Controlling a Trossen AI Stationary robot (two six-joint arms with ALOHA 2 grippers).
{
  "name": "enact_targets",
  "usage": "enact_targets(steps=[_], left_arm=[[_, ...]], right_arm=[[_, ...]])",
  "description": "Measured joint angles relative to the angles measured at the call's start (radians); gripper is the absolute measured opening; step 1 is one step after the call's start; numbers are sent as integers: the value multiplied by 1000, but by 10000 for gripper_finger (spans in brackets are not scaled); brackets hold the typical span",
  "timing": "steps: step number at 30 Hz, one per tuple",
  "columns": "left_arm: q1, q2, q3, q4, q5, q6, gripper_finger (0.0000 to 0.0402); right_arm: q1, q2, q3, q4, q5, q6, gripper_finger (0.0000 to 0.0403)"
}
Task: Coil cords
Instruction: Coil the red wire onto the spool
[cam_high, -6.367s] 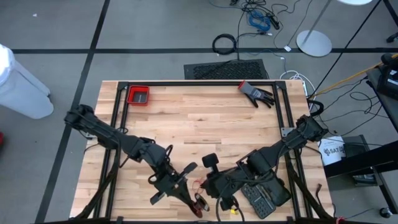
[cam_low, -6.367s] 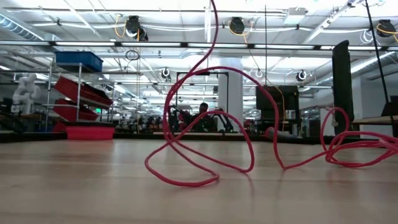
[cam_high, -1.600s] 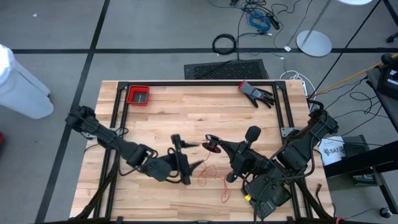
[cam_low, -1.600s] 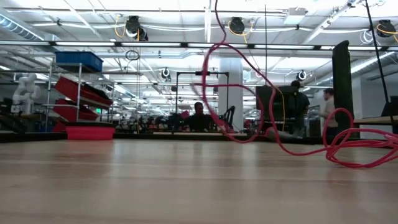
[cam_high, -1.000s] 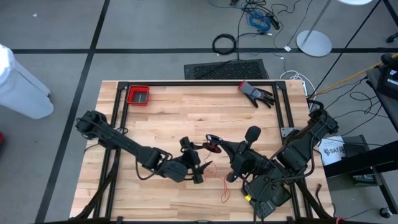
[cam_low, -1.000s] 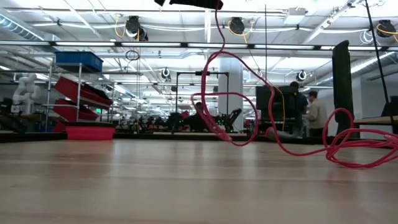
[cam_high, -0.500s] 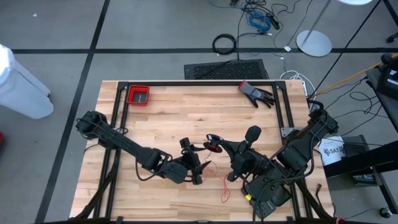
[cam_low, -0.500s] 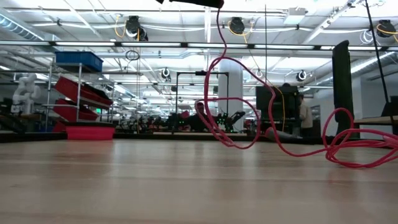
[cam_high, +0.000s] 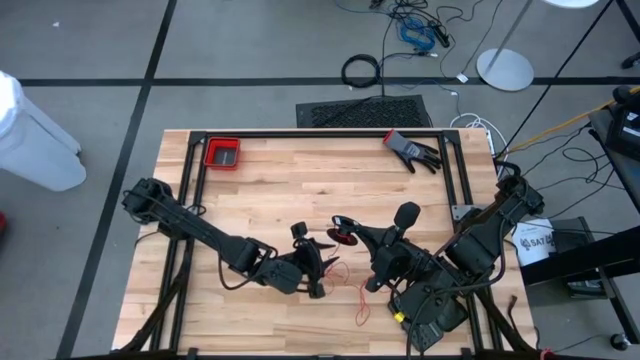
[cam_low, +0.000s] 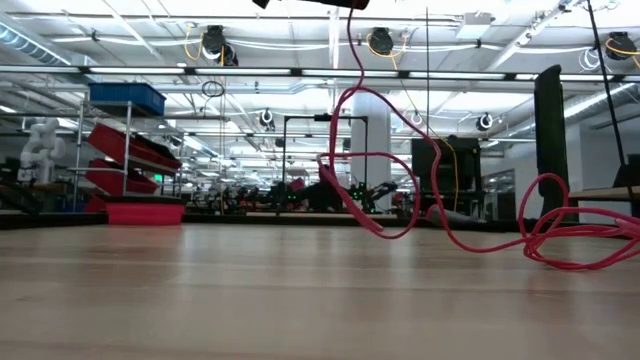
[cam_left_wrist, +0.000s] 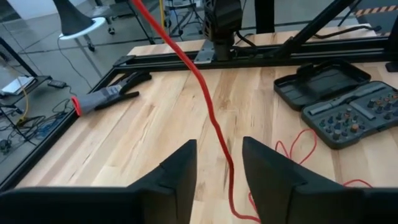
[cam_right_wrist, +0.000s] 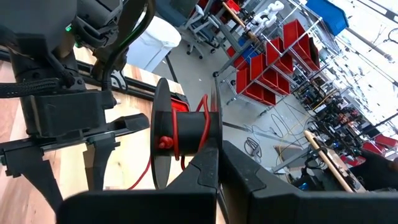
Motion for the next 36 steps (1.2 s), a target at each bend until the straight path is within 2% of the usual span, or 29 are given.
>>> enact_targets(steps=[15, 23, 32, 36], left_arm=[[7, 0, 0, -4, 0, 2, 65], [13, 0, 0, -23, 4, 2, 8], [12, -1, 0, -14, 10, 2, 2], [11, -1, 0, 65, 90, 9, 2]], right_arm=[[0, 0, 0, 0, 0, 0, 0], [0, 0, 0, 0, 0, 0, 0], [0, 0, 0, -17, 0, 5, 0], [-2, 0, 0, -41, 0, 31, 0]])
